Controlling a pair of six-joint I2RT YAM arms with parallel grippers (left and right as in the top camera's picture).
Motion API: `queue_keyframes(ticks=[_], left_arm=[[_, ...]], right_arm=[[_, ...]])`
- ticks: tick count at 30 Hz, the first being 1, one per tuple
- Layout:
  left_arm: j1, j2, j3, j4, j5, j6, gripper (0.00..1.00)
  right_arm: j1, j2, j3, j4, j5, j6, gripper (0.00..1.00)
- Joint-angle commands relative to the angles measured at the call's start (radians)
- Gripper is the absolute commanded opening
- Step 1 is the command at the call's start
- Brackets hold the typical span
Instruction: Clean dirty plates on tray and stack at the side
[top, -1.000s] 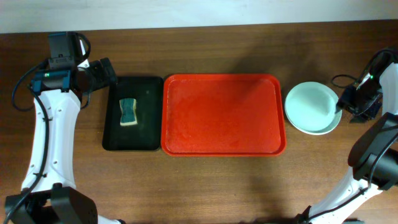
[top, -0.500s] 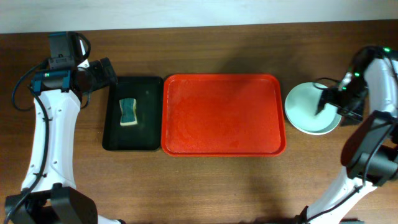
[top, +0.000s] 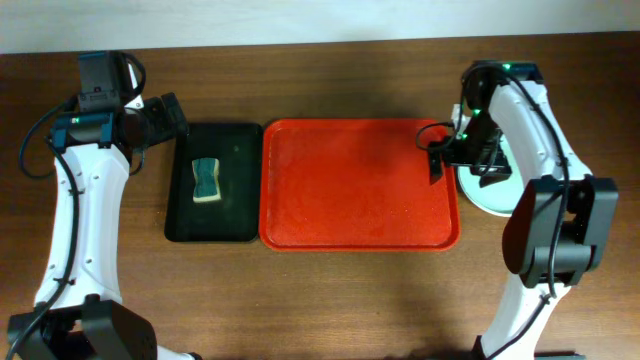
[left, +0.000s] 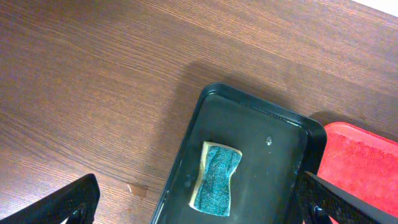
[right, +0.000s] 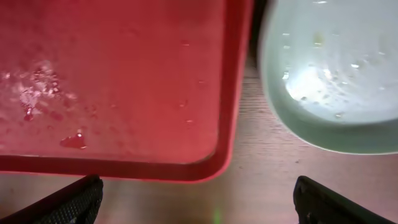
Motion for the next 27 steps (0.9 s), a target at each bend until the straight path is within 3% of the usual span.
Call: queue_keyframes(ticks=[1,19,27], left_arm=[[0.000,0.005,-0.002,-0.001,0.003,-0.017,0.99],[0.000,0.005,-0.002,-0.001,0.003,-0.017,1.00],[0.000,0.005,-0.002,-0.001,0.003,-0.017,1.00]], right_arm=[[0.026,-0.013,-0.006,-0.003,-0.002,-0.011,0.99],[0.024,-0.023,-0.006,0.025,-0.002,-0.011,0.99],[0.018,-0.218,-0.006,0.042,-0.001,-0.011,0.99]])
